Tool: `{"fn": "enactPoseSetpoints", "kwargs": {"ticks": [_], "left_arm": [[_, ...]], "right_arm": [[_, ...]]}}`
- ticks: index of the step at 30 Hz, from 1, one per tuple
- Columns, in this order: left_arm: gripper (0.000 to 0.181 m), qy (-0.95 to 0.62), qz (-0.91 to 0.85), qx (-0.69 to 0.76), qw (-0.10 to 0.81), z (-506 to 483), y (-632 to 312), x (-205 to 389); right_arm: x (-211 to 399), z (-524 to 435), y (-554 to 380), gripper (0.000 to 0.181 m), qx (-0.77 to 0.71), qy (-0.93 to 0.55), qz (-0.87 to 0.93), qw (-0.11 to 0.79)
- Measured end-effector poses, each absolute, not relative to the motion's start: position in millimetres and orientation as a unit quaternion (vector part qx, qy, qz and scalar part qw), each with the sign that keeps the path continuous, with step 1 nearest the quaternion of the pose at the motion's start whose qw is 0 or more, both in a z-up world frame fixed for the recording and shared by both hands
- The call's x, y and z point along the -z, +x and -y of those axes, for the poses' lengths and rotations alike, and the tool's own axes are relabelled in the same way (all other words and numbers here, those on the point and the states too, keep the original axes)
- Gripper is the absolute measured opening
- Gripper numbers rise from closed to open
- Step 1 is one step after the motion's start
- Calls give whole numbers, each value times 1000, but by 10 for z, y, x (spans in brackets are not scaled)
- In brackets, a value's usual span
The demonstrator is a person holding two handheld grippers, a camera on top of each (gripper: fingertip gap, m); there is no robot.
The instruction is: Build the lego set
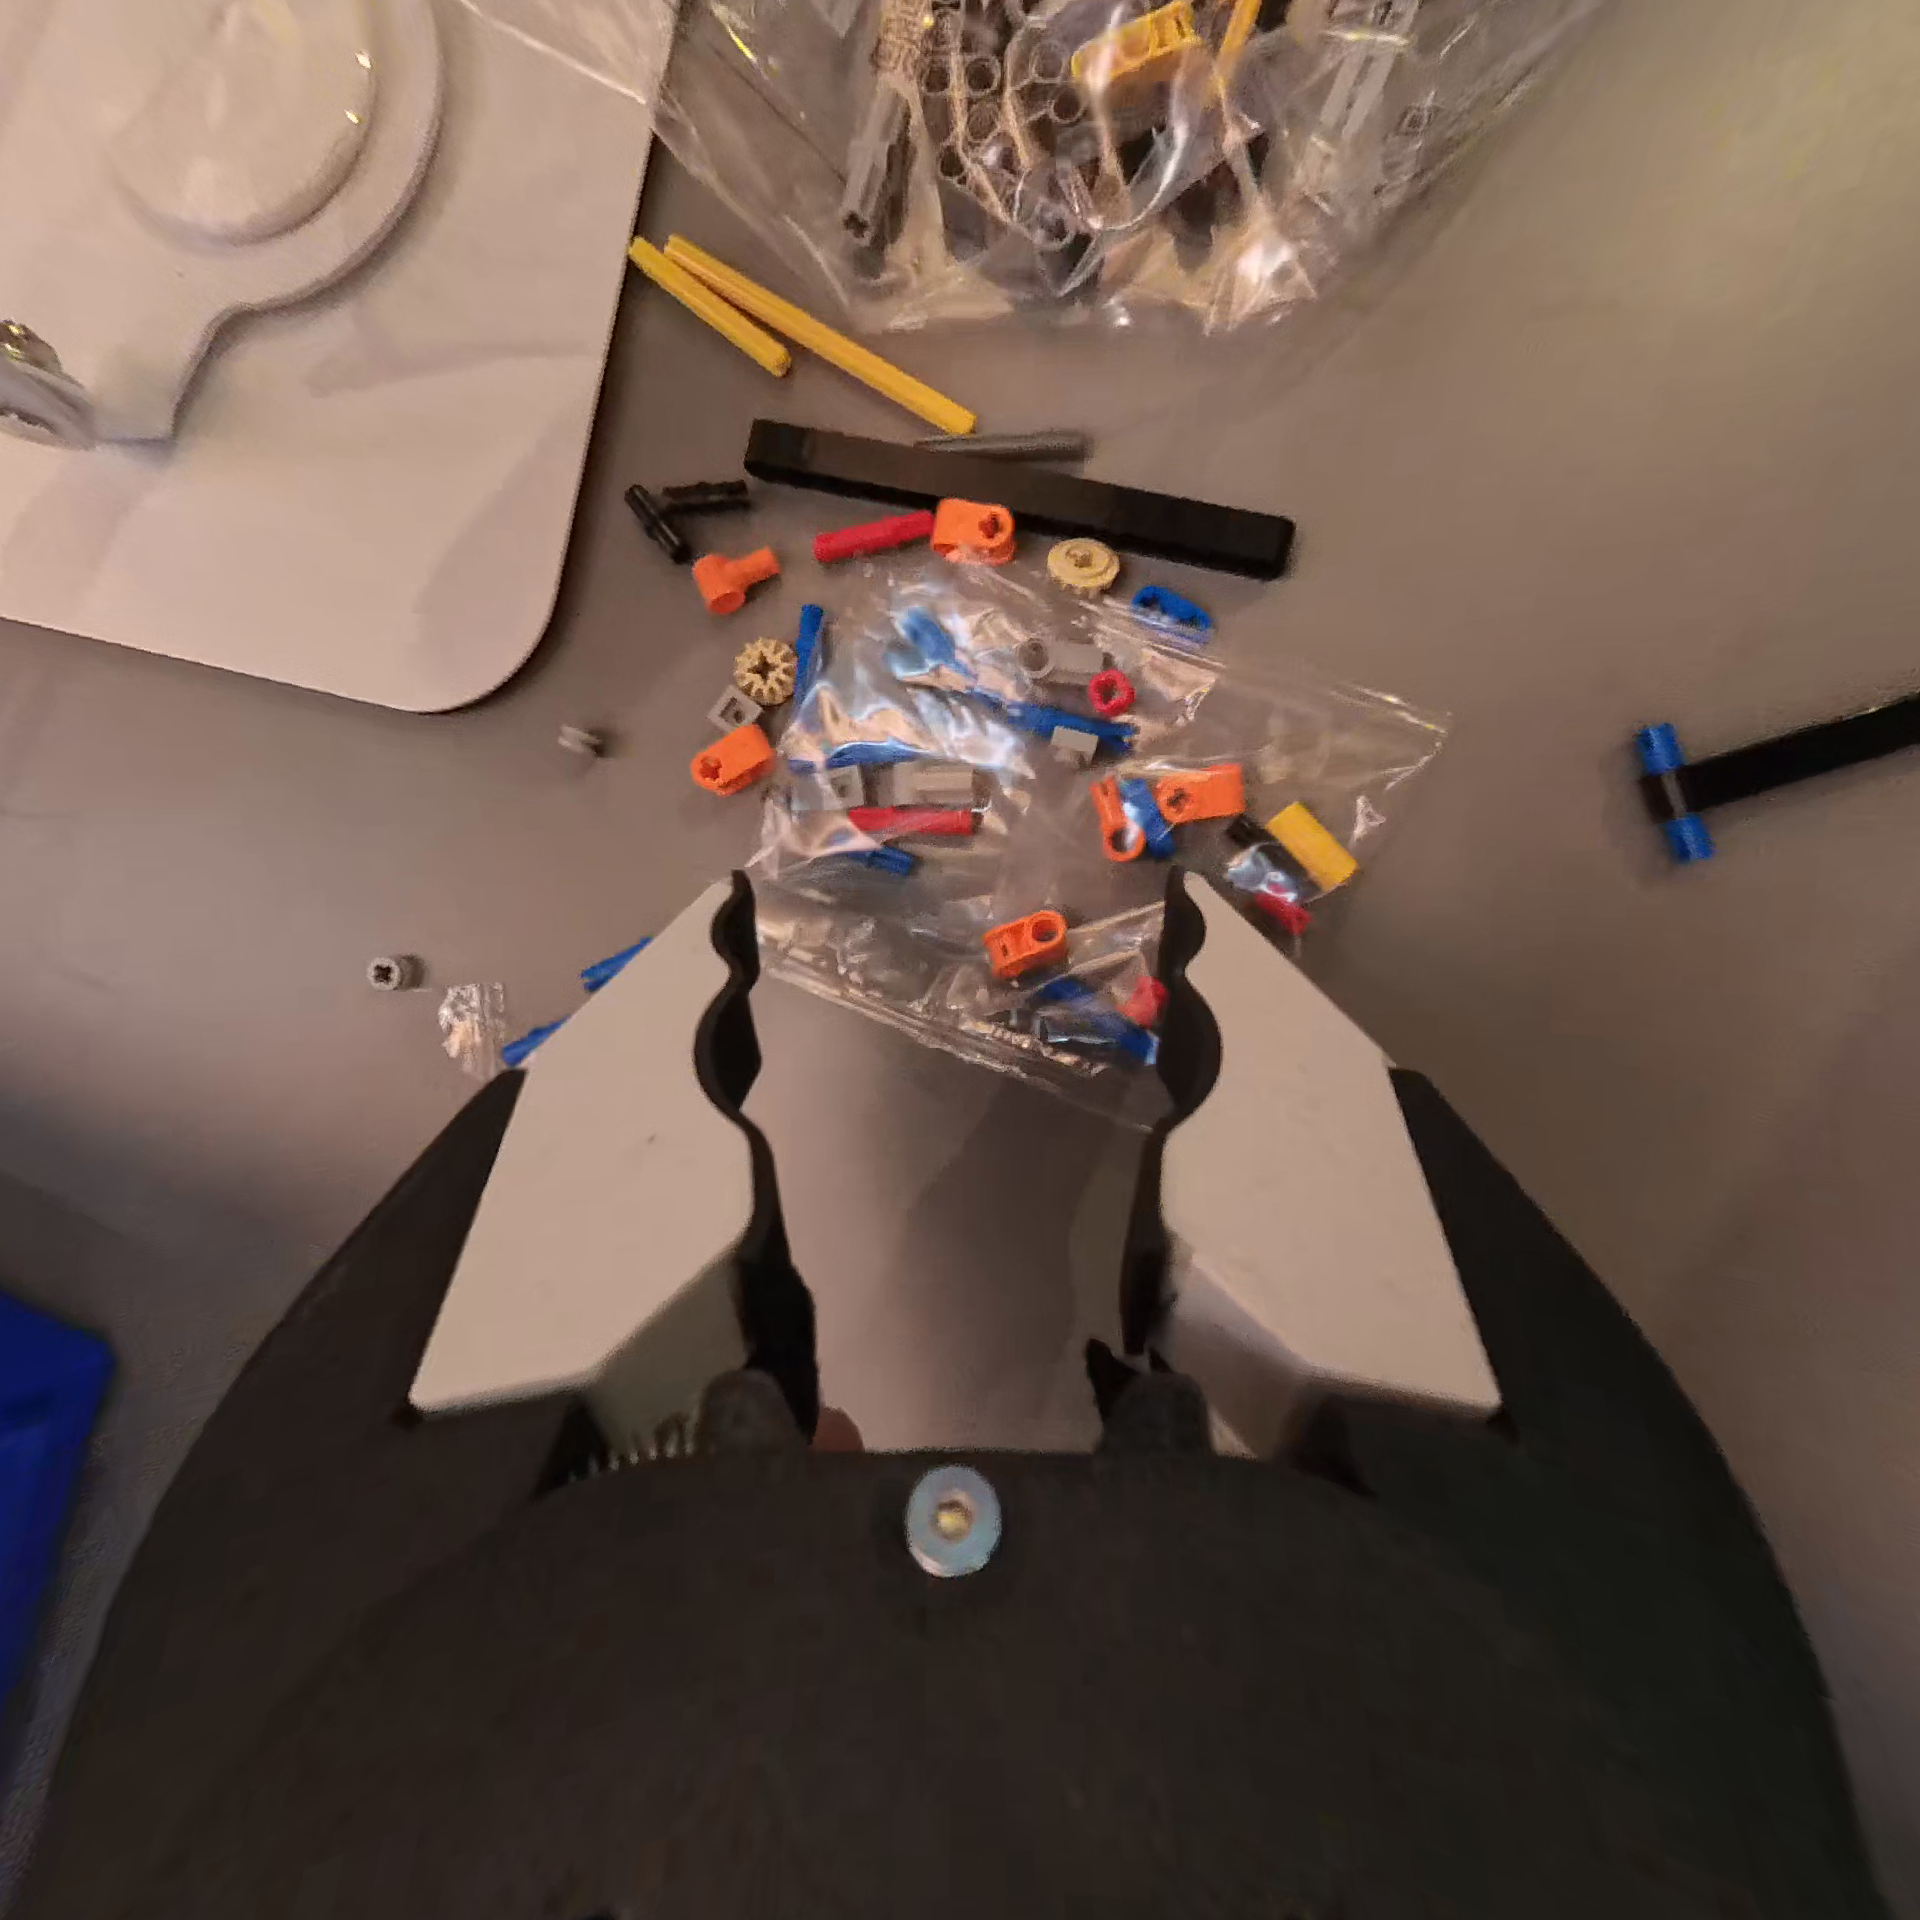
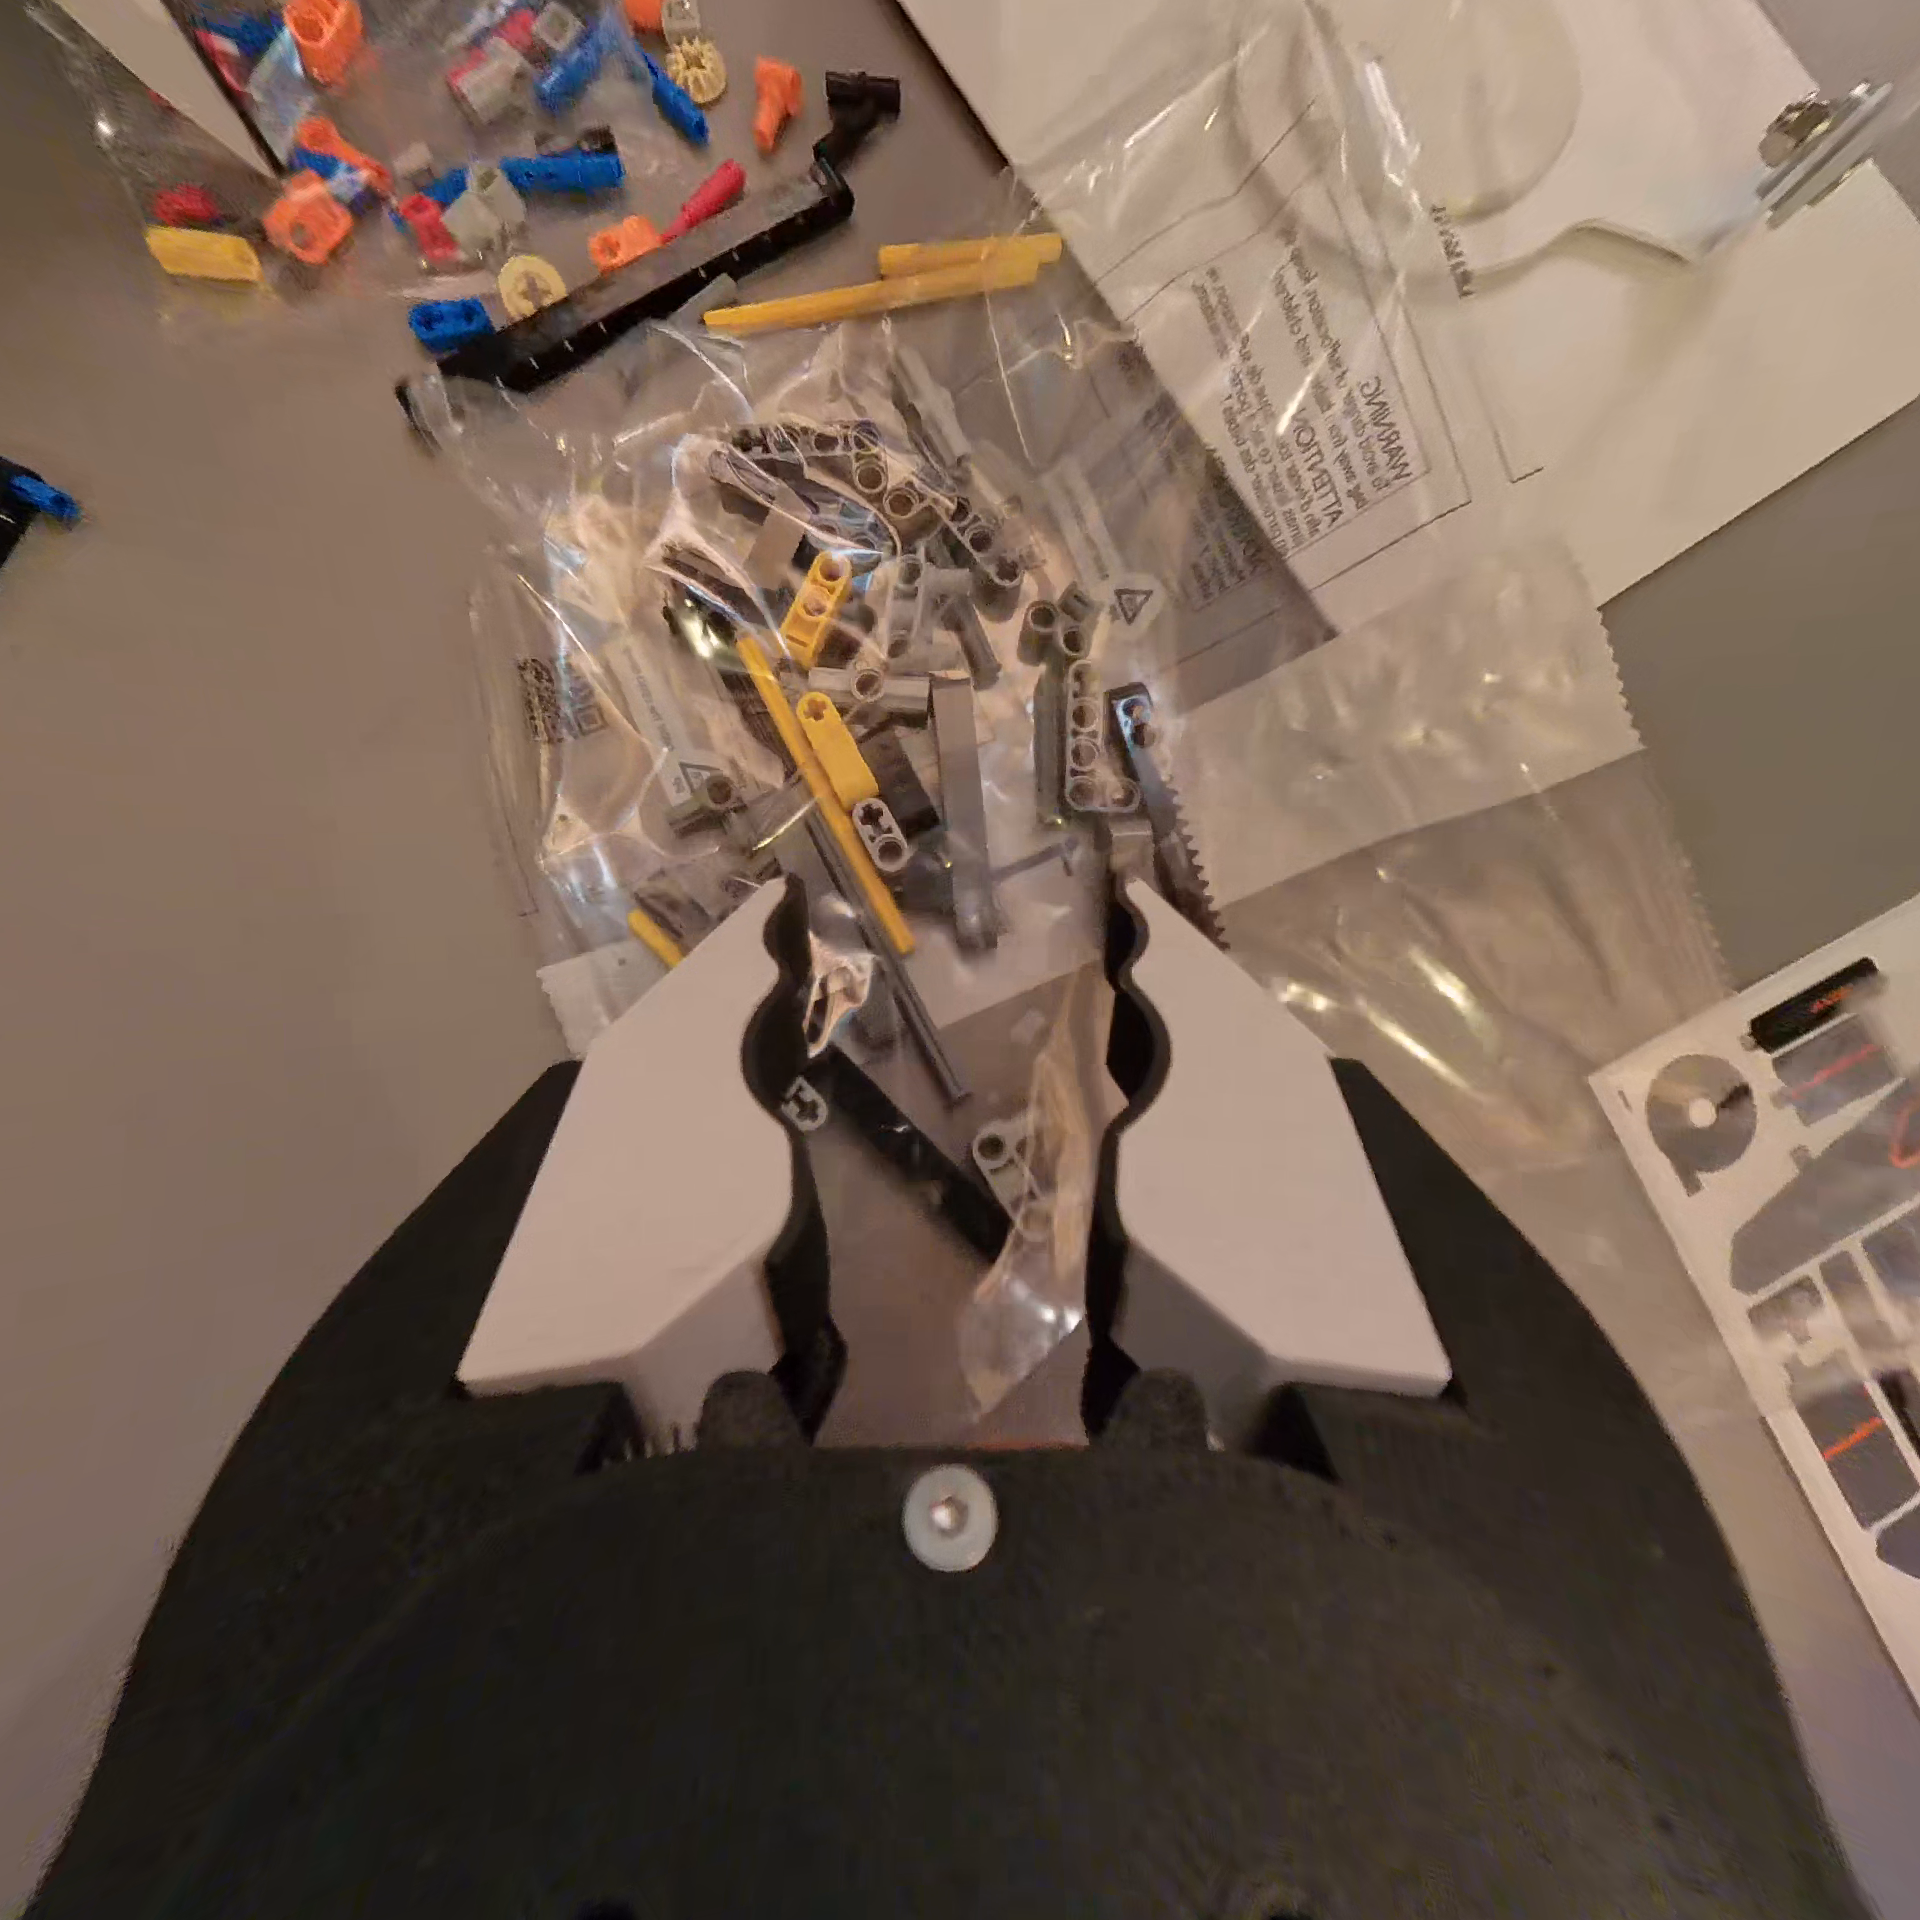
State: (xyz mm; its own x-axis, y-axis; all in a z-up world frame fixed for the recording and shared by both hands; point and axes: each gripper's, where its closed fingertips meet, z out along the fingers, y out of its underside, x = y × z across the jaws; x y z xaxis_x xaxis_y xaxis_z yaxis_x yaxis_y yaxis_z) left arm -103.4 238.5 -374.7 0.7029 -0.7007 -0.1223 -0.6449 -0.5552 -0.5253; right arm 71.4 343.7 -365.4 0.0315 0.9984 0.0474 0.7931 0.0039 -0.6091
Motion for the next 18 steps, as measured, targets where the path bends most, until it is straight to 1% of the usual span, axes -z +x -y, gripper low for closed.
{"fn": "enactPoseSetpoints", "kwargs": {"ticks": [5,9,10,12,13,14,16,17,18], "left_arm": [[68,-895,-345,47,280,-2358,-988,3749],[67,-895,-334,42,293,-2326,-874,3742],[69,-895,-334,41,294,-2316,-850,3740],[80,-895,-336,34,292,-2289,-845,3722],[82,-892,-336,34,302,-2288,-860,3661],[80,-890,-322,49,318,-2296,-881,3561],[70,-888,-282,68,357,-2365,-1057,3320],[64,-889,-270,58,364,-2401,-1221,3246],[63,-892,-270,40,359,-2428,-1402,3230]], "right_arm": [[3664,-3528,712,53,-218,-666,666,257],[3683,-3611,773,46,-223,-655,673,261],[3694,-3621,799,46,-224,-655,674,257],[3691,-3621,852,44,-226,-657,676,245],[3649,-3623,865,47,-222,-656,678,248],[3569,-3608,848,48,-224,-648,680,258],[3403,-3527,756,52,-236,-635,687,263],[3337,-3491,687,53,-234,-626,694,266],[3279,-3459,607,54,-231,-618,701,271]]}}
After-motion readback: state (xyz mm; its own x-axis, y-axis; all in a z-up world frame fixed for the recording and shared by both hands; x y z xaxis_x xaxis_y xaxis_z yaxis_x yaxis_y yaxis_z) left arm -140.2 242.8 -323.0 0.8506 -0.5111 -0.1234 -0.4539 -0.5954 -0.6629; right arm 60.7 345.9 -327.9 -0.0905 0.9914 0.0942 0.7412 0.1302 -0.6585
